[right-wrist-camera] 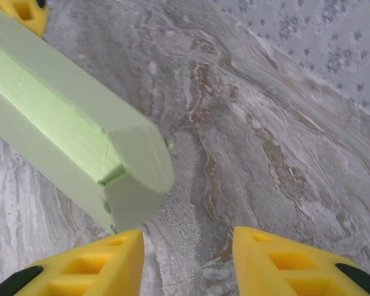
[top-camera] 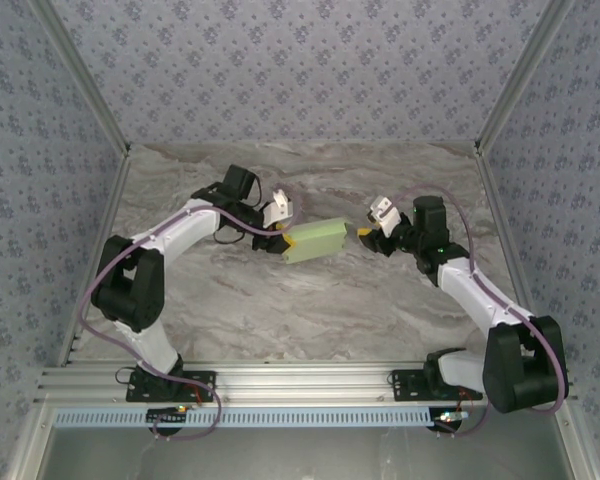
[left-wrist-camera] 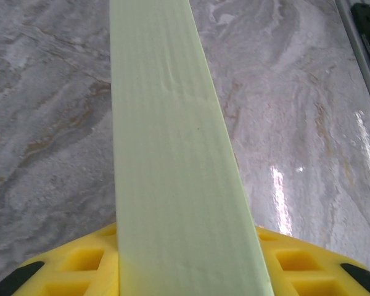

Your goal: Fold the paper box

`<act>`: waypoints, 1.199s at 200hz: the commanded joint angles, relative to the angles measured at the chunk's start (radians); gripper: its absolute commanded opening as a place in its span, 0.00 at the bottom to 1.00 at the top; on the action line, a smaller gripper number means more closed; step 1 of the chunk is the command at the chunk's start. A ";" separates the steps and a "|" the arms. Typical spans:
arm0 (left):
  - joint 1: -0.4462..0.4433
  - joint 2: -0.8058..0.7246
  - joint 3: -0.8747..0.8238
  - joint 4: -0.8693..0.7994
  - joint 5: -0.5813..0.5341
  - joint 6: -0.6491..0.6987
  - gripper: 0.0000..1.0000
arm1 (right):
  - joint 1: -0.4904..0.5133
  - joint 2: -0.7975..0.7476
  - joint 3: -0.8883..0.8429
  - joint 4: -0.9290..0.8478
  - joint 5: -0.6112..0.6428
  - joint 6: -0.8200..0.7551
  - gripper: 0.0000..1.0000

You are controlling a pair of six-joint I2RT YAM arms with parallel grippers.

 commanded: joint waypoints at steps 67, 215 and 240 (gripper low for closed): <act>0.003 0.058 0.081 -0.124 0.073 0.099 0.37 | 0.010 0.075 0.081 -0.113 -0.217 -0.162 0.41; -0.027 0.106 0.114 -0.130 0.012 0.101 0.37 | 0.086 0.168 0.188 -0.163 -0.063 -0.089 0.13; -0.038 0.116 0.121 -0.129 -0.017 0.088 0.37 | 0.129 0.195 0.238 -0.234 0.055 -0.023 0.10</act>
